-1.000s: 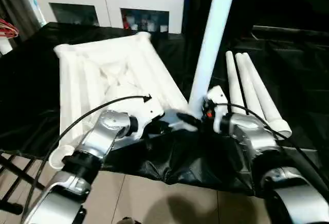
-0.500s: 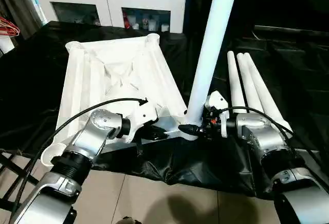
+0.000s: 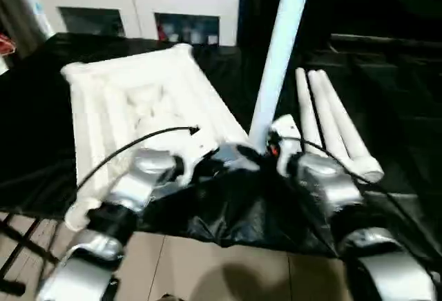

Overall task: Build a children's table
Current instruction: Rotate leg to tighten

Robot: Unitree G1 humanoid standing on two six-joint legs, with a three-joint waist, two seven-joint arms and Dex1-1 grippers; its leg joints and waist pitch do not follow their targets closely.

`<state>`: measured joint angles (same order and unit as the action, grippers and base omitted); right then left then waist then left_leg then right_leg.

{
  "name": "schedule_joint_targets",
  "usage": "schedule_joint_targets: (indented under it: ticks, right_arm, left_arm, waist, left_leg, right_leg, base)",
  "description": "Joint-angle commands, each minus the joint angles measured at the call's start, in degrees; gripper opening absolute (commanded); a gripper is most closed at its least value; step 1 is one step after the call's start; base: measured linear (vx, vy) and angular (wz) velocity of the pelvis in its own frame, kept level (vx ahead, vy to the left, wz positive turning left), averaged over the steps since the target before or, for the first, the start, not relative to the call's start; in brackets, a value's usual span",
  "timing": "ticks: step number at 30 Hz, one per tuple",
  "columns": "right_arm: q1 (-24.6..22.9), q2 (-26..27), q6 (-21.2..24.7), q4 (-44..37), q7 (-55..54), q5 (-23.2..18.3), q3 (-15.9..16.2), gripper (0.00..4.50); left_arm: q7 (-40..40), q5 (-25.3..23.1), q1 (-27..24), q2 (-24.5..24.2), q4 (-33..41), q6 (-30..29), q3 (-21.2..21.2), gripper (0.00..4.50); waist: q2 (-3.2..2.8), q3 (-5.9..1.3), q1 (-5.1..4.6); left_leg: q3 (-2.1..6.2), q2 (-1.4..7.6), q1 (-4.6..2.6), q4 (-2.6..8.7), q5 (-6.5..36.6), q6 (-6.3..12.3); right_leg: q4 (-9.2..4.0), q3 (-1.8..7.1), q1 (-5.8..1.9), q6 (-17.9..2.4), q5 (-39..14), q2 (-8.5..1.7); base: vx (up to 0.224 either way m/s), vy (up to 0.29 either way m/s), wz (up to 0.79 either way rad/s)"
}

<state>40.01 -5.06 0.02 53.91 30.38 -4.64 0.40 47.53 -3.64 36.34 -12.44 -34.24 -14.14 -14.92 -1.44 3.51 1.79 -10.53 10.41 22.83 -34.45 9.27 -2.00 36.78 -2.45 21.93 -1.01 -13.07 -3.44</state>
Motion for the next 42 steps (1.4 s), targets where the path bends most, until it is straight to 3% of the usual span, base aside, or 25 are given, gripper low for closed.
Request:
schedule_joint_targets:
  ticks: [1, 2, 4, 6, 12, 16, 18, 21, 30, 31, 36, 41, 42]
  right_arm:
    - [0.25, 3.37, 2.48, 4.31, -5.30, 0.05, 0.65, 2.76]
    - [1.05, 5.81, 0.23, 5.68, -8.01, 1.36, 1.10, 2.76]
    - [1.24, 6.51, -0.68, 5.94, -8.33, 1.71, 1.14, 3.32]
    - [1.31, 6.94, -0.94, 5.88, -7.78, 1.12, 0.60, 3.46]
    - [1.49, 3.81, -2.91, 4.63, -2.37, 1.85, 1.47, 3.99]
    - [0.69, 0.48, -3.45, 2.63, 6.33, 1.63, 2.79, 3.99]
    - [-0.64, -1.94, -3.41, 0.51, 12.84, 1.91, 4.55, 3.99]
    - [-2.80, -4.92, -3.61, -2.26, 21.32, 1.78, 6.35, 3.99]
    - [-5.27, -8.56, -1.46, -8.25, 33.95, -1.29, 8.22, 3.99]
    - [-5.43, -8.77, -1.18, -8.73, 35.02, -1.47, 8.46, 3.74]
    - [-6.25, -9.37, -0.18, -10.64, 37.99, -1.55, 9.10, 3.37]
    - [-7.19, -8.90, 0.93, -12.06, 38.56, -1.77, 9.61, 2.95]
    - [-7.95, -8.39, 0.79, -12.63, 37.88, -1.38, 10.14, 2.90]
  left_arm:
    - [-3.81, 0.52, 1.85, 3.28, -0.59, -0.02, 0.14, 0.00]
    - [-6.51, 0.18, 2.72, 5.07, -1.47, 0.29, 0.72, 0.00]
    - [-6.73, 0.11, 2.88, 5.46, -1.48, 0.61, 0.78, 0.00]
    - [-5.96, 0.24, 2.79, 5.40, -1.09, 0.65, 0.53, 0.00]
    - [1.01, 0.94, 0.49, 2.27, 1.81, 2.95, -1.13, 0.00]
    - [5.89, 2.05, -1.29, 0.24, 4.30, 3.63, -1.88, 0.00]
    - [9.19, 2.56, -2.31, -1.41, 5.95, 2.91, -2.71, 0.00]
    - [13.21, 3.52, -3.24, -3.26, 8.00, 2.46, -3.31, 0.00]
    - [19.71, 4.32, -4.01, -6.72, 10.23, 2.32, -4.09, 0.00]
    - [20.63, 4.50, -4.13, -7.18, 10.59, 2.21, -4.27, 0.00]
    - [23.02, 4.94, -4.33, -8.43, 11.36, 1.70, -4.68, 0.00]
    - [23.18, 4.86, -4.59, -8.77, 11.29, 1.78, -4.59, 0.00]
    - [22.09, 4.54, -4.53, -8.42, 10.68, 2.28, -4.48, 0.00]
  waist:
    - [-0.18, -3.87, -0.11]
    - [-0.24, -3.85, -0.04]
    - [-0.04, -3.93, -0.02]
    - [0.05, -3.97, 0.04]
    - [0.10, -4.12, -0.04]
    - [-0.07, -4.27, 0.17]
    - [-0.14, -4.39, 0.38]
    - [0.00, -4.30, 0.68]
    - [-0.13, -4.21, 1.48]
    - [-0.17, -4.20, 1.54]
    - [-0.26, -4.25, 1.88]
    - [-0.08, -4.23, 1.90]
    - [0.23, -4.28, 1.84]
  left_leg:
    - [1.39, 2.97, -1.72, 4.37, 15.25, -0.37]
    - [1.36, 2.90, -1.75, 4.34, 15.18, -0.17]
    - [1.34, 2.87, -1.61, 4.35, 14.70, 0.12]
    - [1.24, 2.86, -1.44, 4.26, 13.76, 1.14]
    - [1.22, 2.94, -1.25, 4.12, 11.91, 2.59]
    - [1.12, 3.04, -1.31, 3.87, 10.25, 4.03]
    - [1.10, 3.19, -1.19, 3.73, 7.98, 5.68]
    - [0.98, 3.28, -1.25, 3.66, 8.19, 6.32]
    - [0.92, 3.41, -1.47, 3.87, 10.26, 5.00]
    - [0.90, 3.43, -1.53, 3.87, 10.09, 4.94]
    - [0.87, 3.46, -1.61, 3.92, 9.46, 4.72]
    - [0.72, 3.45, -1.68, 3.94, 9.79, 4.20]
    - [0.64, 3.44, -1.64, 3.90, 9.29, 4.30]
  right_leg:
    - [-5.39, 2.62, -1.59, -13.78, -9.87, -4.86]
    - [-5.51, 2.61, -1.59, -13.74, -9.31, -4.85]
    - [-5.44, 2.57, -1.68, -13.72, -8.13, -4.84]
    - [-5.39, 2.60, -1.85, -13.75, -6.29, -4.89]
    - [-5.06, 2.49, -2.09, -14.37, -3.33, -4.88]
    - [-4.77, 2.45, -2.19, -15.32, -0.30, -4.92]
    - [-4.29, 2.27, -2.41, -15.84, 3.70, -4.81]
    - [-4.37, 2.14, -2.44, -16.33, 3.26, -4.84]
    - [-4.61, 2.21, -2.16, -16.05, -0.90, -4.79]
    - [-4.58, 2.23, -2.04, -16.03, -0.62, -4.71]
    - [-4.40, 2.18, -1.98, -16.16, 0.67, -4.67]
    - [-4.53, 2.25, -1.95, -15.81, -0.79, -4.75]
    - [-4.47, 2.24, -1.99, -15.75, -0.32, -4.71]
  base:
    - [0.000, 0.000, 0.00]
    - [0.000, 0.000, 0.00]
    - [0.000, 0.000, 0.00]
    - [0.000, 0.000, 0.00]
    - [0.000, 0.000, 0.00]
    - [0.000, 0.000, 0.00]
    - [0.000, 0.000, 0.00]
    - [0.000, 0.000, 0.00]
    - [0.000, 0.000, 0.00]
    - [0.000, 0.000, 0.00]
    - [0.000, 0.000, 0.00]
    - [0.000, 0.000, 0.00]
    - [0.000, 0.000, 0.00]
